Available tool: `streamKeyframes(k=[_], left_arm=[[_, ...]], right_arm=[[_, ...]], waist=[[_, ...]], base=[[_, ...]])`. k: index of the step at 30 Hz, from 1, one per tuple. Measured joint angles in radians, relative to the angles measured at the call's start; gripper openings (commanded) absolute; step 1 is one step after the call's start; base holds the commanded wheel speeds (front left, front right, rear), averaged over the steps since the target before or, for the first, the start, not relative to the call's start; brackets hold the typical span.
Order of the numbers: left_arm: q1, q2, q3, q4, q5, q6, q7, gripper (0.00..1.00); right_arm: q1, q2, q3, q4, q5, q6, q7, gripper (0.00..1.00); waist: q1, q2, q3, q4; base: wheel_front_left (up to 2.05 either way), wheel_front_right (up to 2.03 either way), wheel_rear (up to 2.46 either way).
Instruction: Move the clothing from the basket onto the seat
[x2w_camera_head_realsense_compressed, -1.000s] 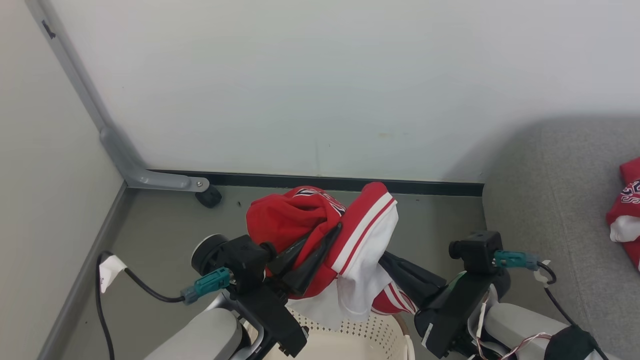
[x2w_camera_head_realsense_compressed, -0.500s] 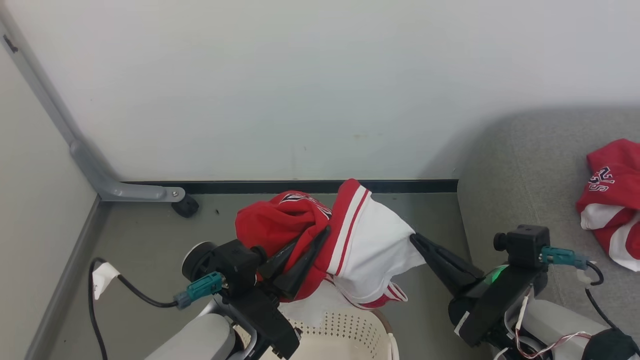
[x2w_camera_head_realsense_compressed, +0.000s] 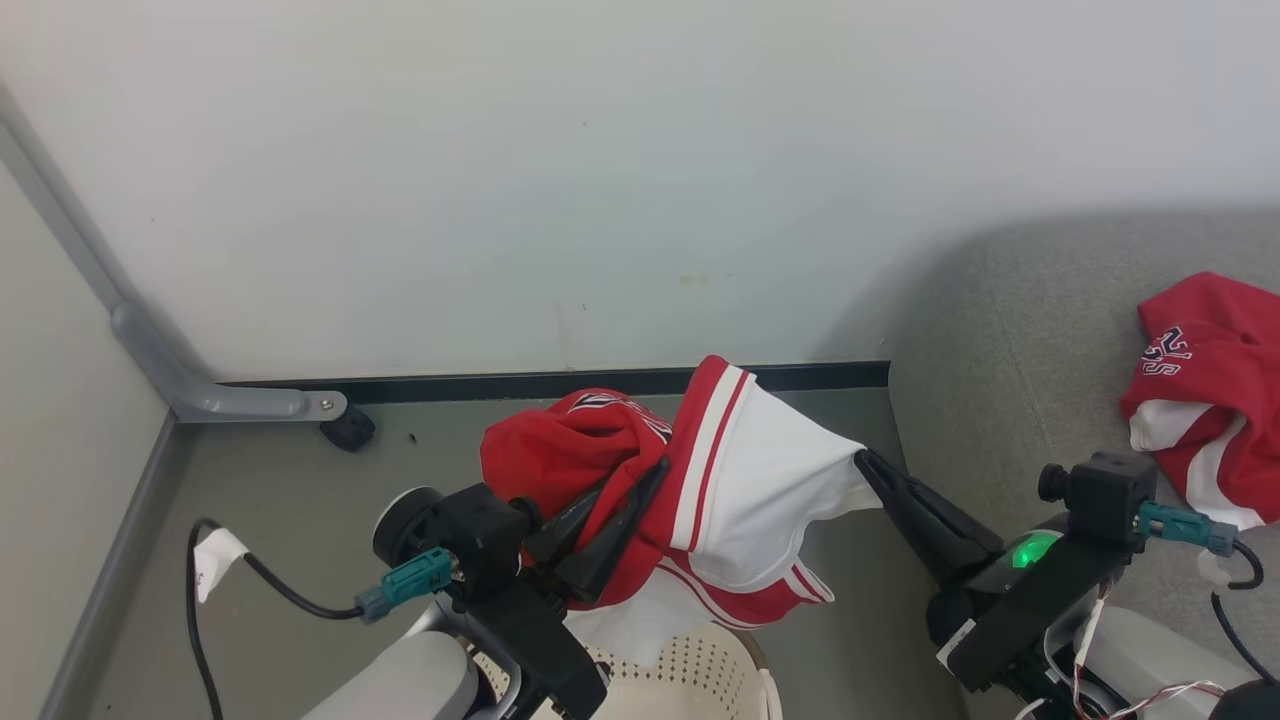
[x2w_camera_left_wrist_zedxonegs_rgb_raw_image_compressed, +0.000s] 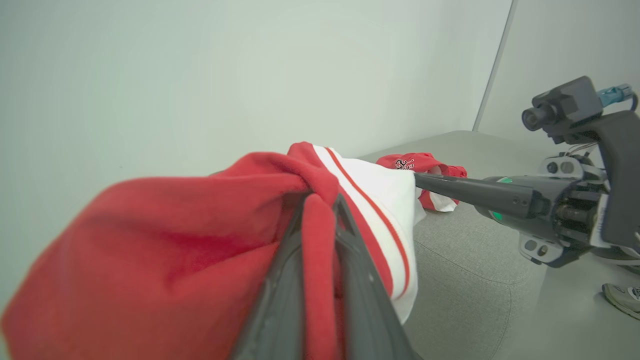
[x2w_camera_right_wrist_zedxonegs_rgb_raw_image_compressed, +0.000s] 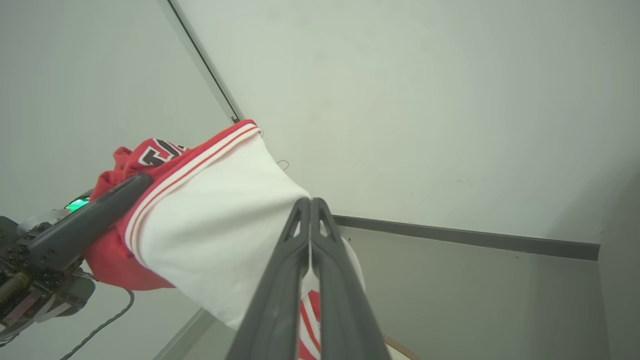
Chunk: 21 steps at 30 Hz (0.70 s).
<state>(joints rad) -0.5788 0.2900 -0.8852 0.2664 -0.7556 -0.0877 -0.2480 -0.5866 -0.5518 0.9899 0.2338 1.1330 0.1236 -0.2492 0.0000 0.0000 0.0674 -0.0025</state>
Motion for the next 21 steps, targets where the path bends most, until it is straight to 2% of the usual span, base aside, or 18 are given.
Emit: streamKeyframes(k=[1, 2, 3, 17, 21], left_arm=[[0.0, 0.0, 0.0, 0.0, 0.0, 0.0, 0.0, 0.0], [0.002, 0.0, 0.0, -0.001, 0.0, 0.0, 0.0, 0.0], [0.004, 0.0, 0.0, -0.002, 0.0, 0.0, 0.0, 0.0], [0.013, 0.01, 0.005, -0.002, 0.0, 0.007, 0.0, 0.0], [0.014, 0.012, 0.012, -0.004, 0.0, 0.01, 0.0, 0.0]], right_arm=[[0.006, 0.0, -0.008, -0.002, -0.004, 0.0, 0.0, 0.38], [0.012, -0.001, -0.016, -0.003, -0.01, 0.0, 0.0, 0.89], [0.021, -0.002, -0.027, -0.006, -0.012, 0.0, 0.0, 1.0], [0.135, -0.03, -0.163, -0.082, -0.097, -0.001, 0.0, 1.0], [0.198, -0.041, -0.208, -0.123, -0.136, -0.028, 0.0, 1.0]], waist=[[0.0, 0.0, 0.0, -0.001], [0.0, 0.0, 0.0, -0.002], [0.0, 0.0, 0.0, -0.003], [0.0, 0.0, -0.001, -0.018], [0.0, 0.0, 0.001, -0.022]], base=[[0.0, 0.0, 0.0], [0.0, 0.0, 0.0], [0.0, 0.0, 0.0], [0.0, 0.0, 0.0], [0.0, 0.0, 0.0]])
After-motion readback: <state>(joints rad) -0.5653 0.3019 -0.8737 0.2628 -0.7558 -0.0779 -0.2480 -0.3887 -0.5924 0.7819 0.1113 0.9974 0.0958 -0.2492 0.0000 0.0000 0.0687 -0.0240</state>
